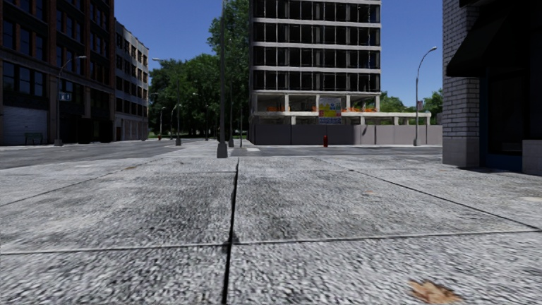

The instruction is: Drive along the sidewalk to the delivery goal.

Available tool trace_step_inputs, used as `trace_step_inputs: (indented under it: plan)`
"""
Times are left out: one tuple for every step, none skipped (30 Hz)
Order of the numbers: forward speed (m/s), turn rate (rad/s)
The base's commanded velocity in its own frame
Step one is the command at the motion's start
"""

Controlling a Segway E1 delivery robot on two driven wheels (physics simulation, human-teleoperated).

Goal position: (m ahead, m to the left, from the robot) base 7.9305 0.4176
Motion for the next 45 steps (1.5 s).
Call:
trace_step_inputs:
  plan:
    - [2.00, 0.00]
    - [2.00, 0.00]
    - [2.00, 0.00]
    - [2.00, 0.00]
    - [2.00, 0.00]
    - [2.00, 0.00]
    - [2.00, 0.00]
    - [2.00, 0.00]
    - [2.00, 0.00]
    - [2.00, 0.00]
    - [2.00, 0.00]
    - [2.00, 0.00]
    - [2.00, 0.00]
    - [2.00, 0.00]
    - [2.00, 0.00]
    - [2.00, 0.00]
    - [2.00, 0.00]
    - [2.00, 0.00]
    - [2.00, 0.00]
    - [2.00, 0.00]
    - [2.00, 0.00]
    - [2.00, 0.00]
    - [2.00, 0.00]
    - [2.00, 0.00]
    - [2.00, 0.00]
    - [2.00, 0.00]
    - [2.00, 0.00]
    - [2.00, 0.00]
    - [2.00, 0.00]
    - [2.00, 0.00]
    - [2.00, 0.00]
    - [2.00, 0.00]
    - [2.00, 0.00]
    - [2.00, 0.00]
    - [2.00, 0.00]
    - [2.00, 0.00]
    - [2.00, 0.00]
    - [2.00, 0.00]
    - [2.00, 0.00]
    - [2.00, 0.00]
    - [2.00, 0.00]
    - [2.00, 0.00]
    - [2.00, 0.00]
    - [2.00, 0.00]
    - [2.00, 0.00]
